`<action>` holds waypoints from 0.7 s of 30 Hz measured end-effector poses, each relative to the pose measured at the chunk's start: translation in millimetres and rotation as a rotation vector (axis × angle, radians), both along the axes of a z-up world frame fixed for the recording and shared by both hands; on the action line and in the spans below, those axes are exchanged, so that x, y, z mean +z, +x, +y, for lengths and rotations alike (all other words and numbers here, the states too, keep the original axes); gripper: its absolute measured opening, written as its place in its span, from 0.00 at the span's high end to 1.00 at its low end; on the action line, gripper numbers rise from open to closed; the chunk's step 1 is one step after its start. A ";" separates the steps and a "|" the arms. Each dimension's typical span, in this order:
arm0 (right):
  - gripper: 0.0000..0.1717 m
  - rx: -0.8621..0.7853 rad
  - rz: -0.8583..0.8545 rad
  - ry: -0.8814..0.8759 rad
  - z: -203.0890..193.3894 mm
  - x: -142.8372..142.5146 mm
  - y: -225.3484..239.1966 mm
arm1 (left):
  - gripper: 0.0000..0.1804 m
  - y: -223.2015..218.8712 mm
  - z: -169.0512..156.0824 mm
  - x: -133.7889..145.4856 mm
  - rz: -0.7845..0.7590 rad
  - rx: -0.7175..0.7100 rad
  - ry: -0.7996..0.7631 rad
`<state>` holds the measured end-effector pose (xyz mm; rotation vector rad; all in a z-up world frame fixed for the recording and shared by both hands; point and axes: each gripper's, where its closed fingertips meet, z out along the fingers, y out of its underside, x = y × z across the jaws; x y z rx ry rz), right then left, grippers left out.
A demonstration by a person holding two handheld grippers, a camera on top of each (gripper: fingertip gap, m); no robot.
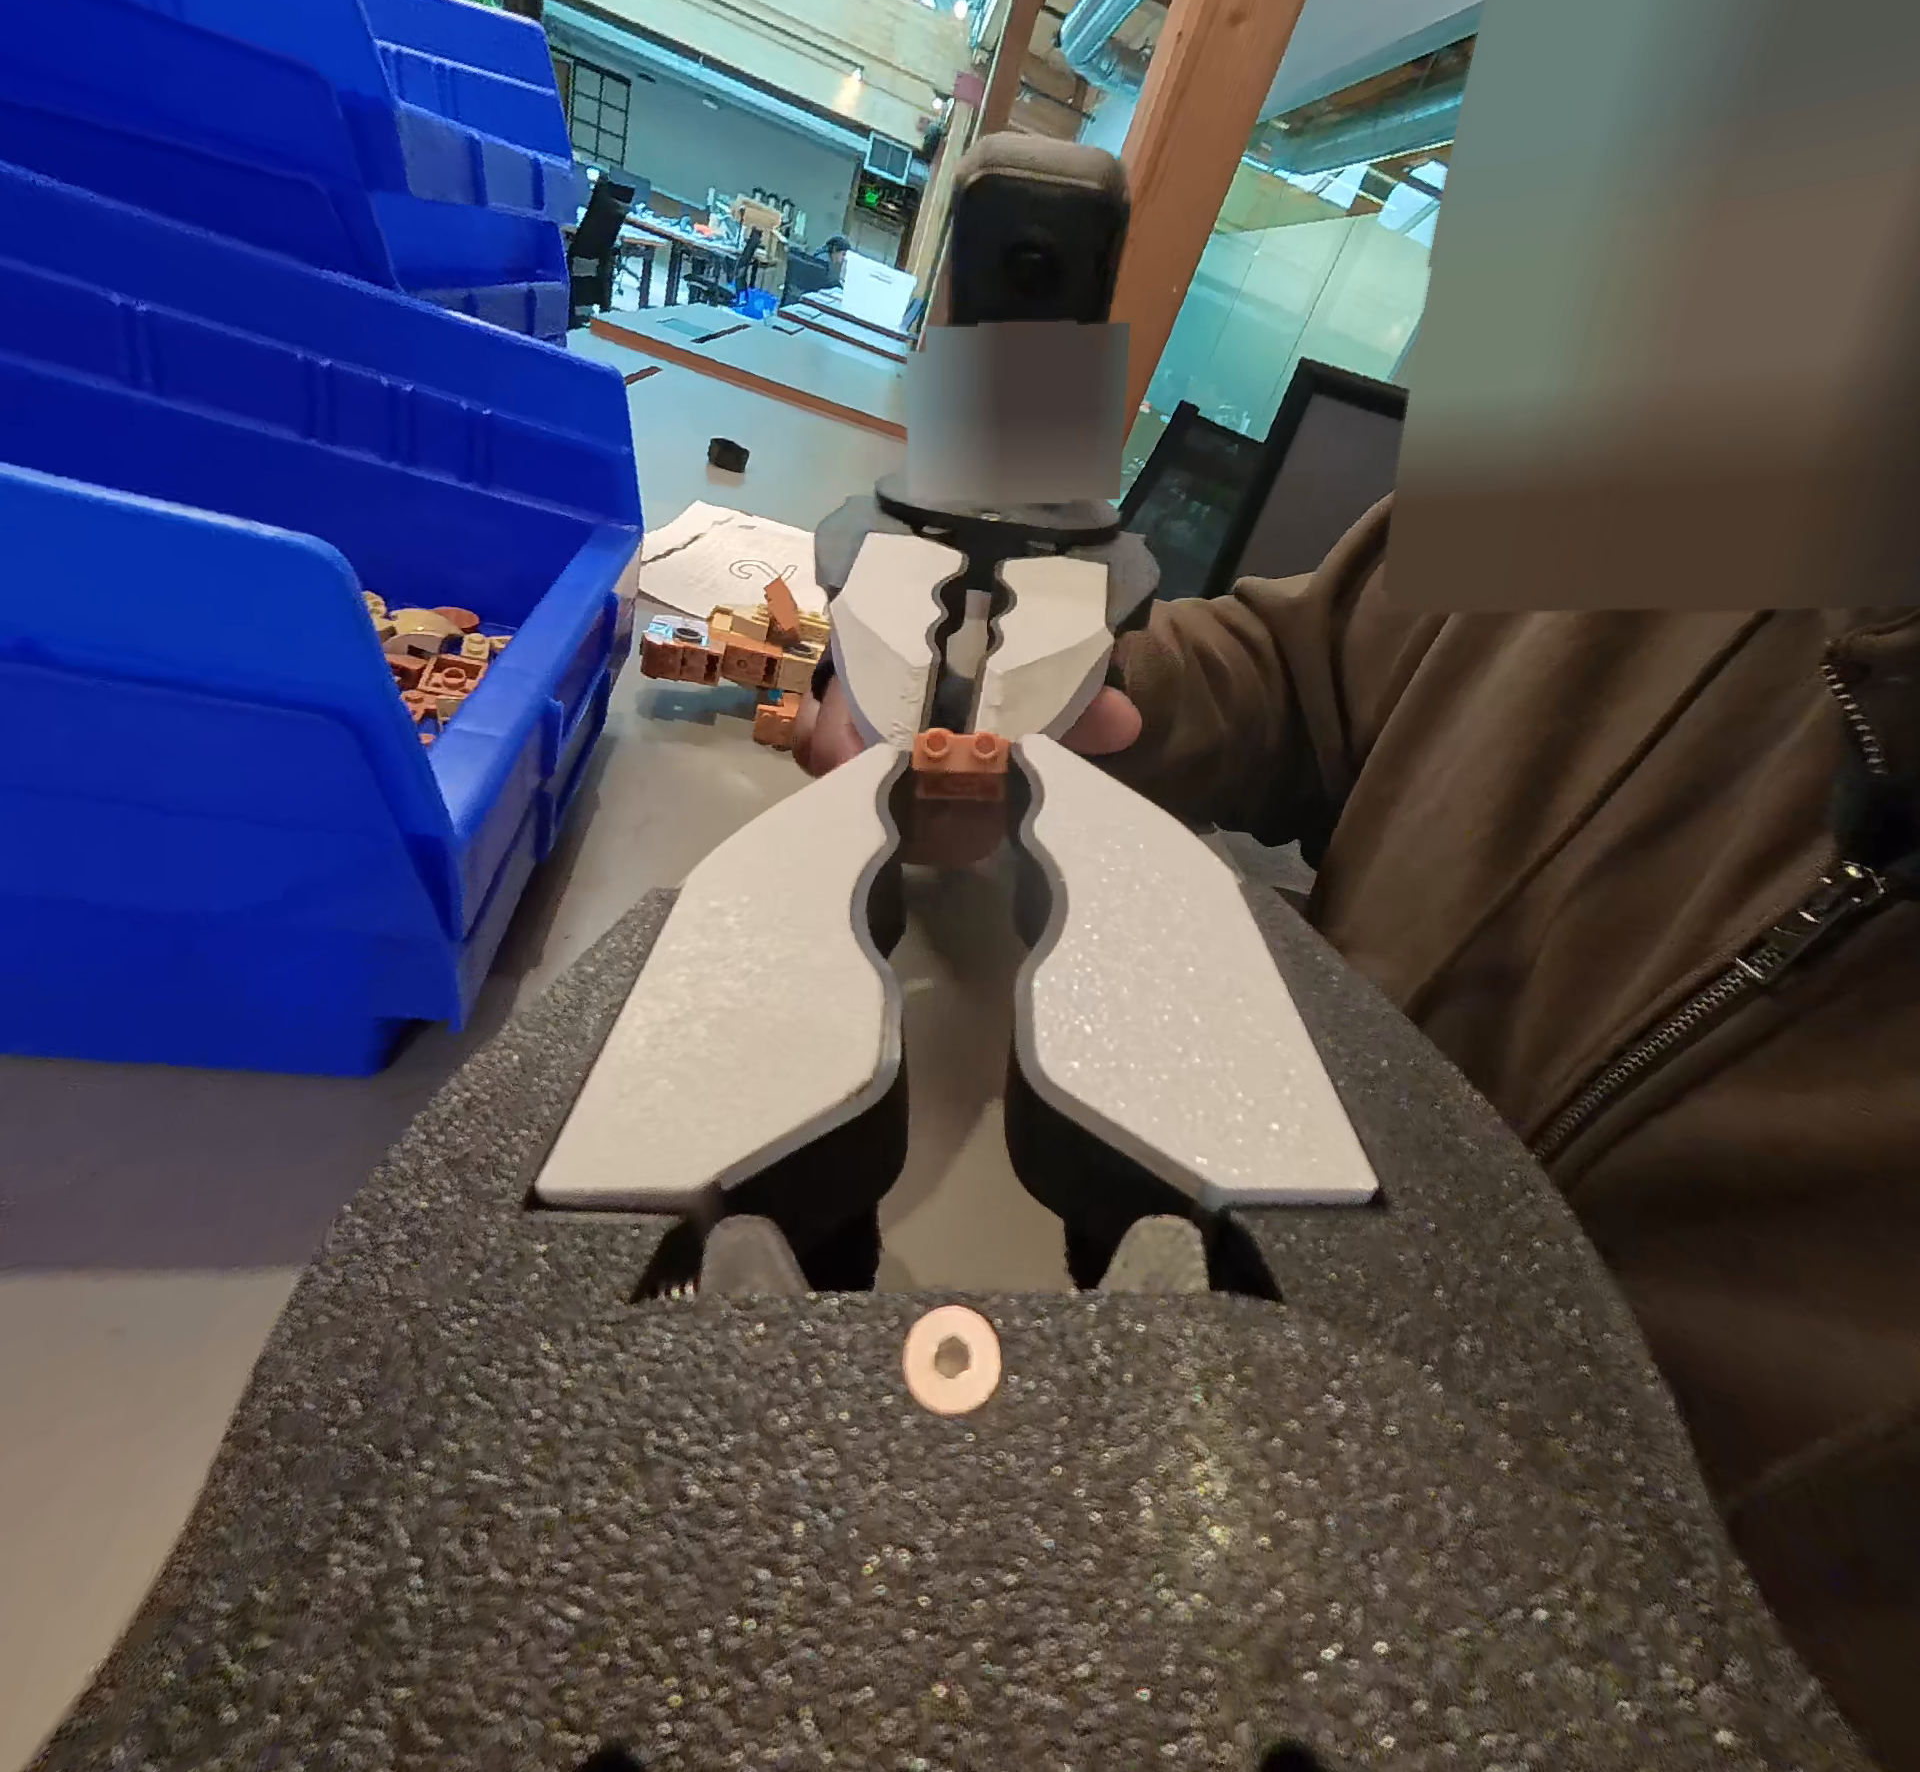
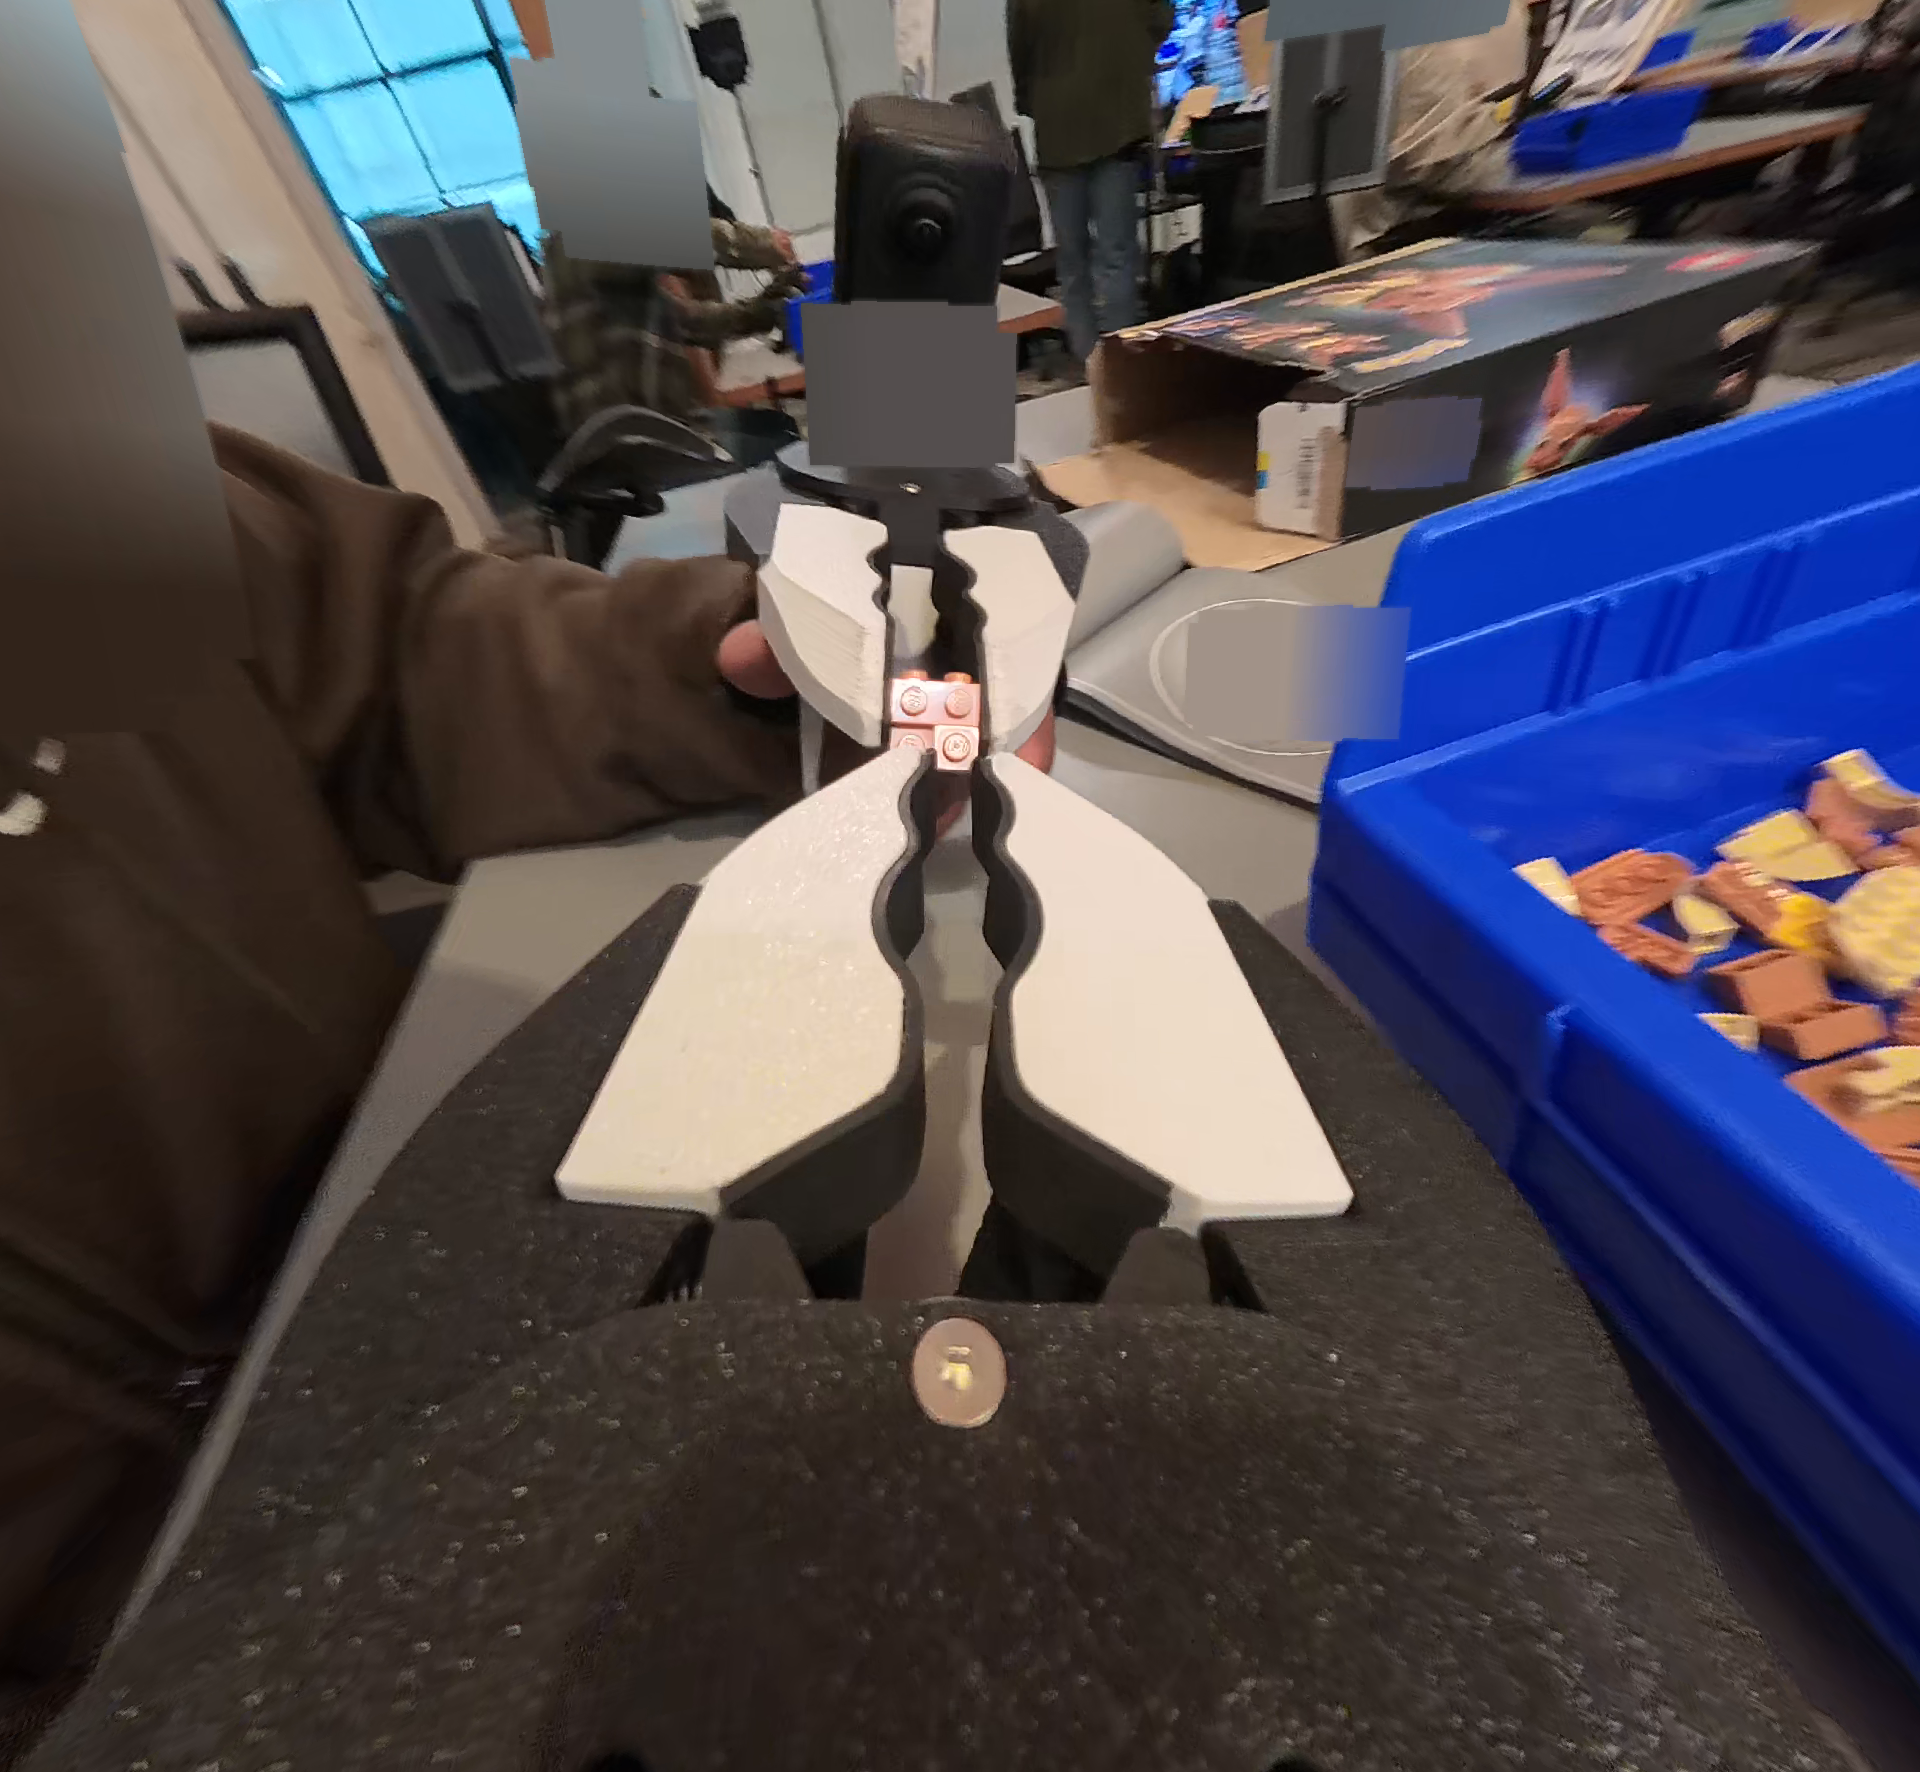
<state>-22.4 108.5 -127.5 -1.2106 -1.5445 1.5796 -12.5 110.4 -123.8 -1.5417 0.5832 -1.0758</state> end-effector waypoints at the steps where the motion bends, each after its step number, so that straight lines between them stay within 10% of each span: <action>1: 0.97 -0.009 0.003 0.023 0.8 -0.9 -0.2 | 0.91 -0.4 0.6 -1.0 0.005 0.002 -0.009; 21: 1.00 -0.083 0.035 0.058 27.6 1.4 3.7 | 0.91 -7.6 5.5 -2.3 -0.194 -0.042 -0.184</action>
